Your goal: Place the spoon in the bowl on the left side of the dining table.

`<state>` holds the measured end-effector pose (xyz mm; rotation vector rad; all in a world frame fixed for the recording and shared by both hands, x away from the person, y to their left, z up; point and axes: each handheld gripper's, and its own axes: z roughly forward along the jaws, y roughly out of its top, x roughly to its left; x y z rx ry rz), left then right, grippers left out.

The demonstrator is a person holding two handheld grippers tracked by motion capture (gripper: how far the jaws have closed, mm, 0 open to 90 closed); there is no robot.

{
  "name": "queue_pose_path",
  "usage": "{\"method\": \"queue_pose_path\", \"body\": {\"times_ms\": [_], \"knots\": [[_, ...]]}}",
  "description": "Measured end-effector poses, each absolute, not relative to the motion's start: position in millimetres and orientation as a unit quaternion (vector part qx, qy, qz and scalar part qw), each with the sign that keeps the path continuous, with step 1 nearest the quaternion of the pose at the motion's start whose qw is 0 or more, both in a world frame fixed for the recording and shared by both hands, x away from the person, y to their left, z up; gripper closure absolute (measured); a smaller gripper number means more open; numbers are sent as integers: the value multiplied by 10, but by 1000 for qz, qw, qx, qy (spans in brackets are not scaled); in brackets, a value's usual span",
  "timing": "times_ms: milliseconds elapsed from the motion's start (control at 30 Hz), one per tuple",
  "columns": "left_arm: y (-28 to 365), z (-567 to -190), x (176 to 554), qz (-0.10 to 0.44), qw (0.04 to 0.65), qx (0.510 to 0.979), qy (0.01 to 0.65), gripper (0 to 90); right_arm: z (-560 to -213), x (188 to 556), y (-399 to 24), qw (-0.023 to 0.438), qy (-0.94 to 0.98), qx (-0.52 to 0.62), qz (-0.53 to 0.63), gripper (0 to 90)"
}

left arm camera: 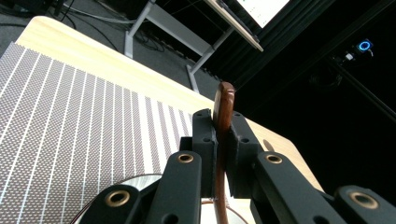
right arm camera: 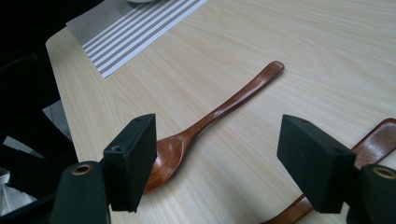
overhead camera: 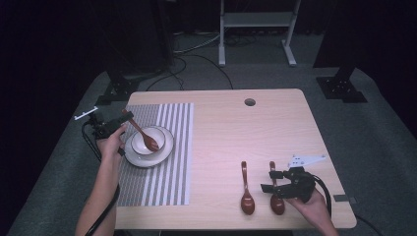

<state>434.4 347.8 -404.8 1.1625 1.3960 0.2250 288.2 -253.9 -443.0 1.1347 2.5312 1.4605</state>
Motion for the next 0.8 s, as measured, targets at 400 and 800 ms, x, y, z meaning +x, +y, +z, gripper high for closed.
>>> {"method": "queue_pose_path", "body": {"times_ms": [400, 800], "knots": [[3500, -4156, 4337, 99, 603, 502, 613, 839, -4440, 2881, -2521, 1, 811, 360, 461, 273], [3565, -4233, 4339, 94, 596, 496, 625, 823, -4452, 2887, -2502, -1, 812, 360, 459, 273]]}}
